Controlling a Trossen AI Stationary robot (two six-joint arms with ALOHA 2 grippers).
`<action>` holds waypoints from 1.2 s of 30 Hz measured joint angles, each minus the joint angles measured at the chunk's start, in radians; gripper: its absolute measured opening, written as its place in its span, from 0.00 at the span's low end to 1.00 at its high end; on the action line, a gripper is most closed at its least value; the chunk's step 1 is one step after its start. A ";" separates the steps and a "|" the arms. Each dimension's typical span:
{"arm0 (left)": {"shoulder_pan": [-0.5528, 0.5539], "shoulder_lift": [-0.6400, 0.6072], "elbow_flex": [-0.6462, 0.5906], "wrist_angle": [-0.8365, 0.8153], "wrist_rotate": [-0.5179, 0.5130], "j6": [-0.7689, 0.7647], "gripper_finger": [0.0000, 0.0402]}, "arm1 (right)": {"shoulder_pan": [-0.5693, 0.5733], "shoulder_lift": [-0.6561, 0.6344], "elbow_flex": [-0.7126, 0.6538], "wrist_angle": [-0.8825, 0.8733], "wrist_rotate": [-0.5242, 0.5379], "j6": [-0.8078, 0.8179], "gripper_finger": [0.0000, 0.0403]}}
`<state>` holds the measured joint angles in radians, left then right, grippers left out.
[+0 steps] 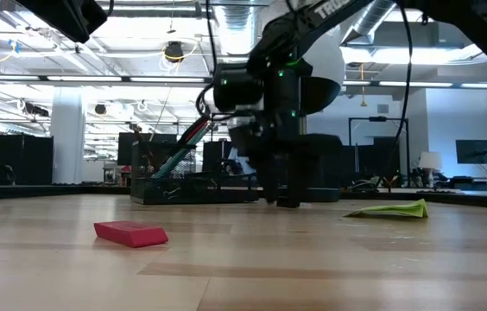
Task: Pick and place office supplies into organizer
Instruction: Put the black binder clip into the black desk organizer
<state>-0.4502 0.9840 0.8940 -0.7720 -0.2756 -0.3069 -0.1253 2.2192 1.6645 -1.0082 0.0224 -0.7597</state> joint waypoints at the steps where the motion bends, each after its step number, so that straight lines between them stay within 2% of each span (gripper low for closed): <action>1: 0.000 0.000 0.000 0.000 0.000 0.000 0.10 | 0.000 -0.003 -0.003 0.005 0.007 0.000 0.62; 23: 0.000 0.000 0.000 0.000 0.000 0.000 0.10 | -0.023 0.000 0.000 -0.021 -0.001 -0.016 0.61; 36: 0.000 0.000 0.000 0.000 0.000 0.000 0.10 | -0.022 -0.001 -0.002 -0.025 -0.002 0.069 0.44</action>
<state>-0.4503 0.9840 0.8940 -0.7719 -0.2756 -0.3069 -0.1474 2.2181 1.6626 -1.0335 0.0204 -0.6910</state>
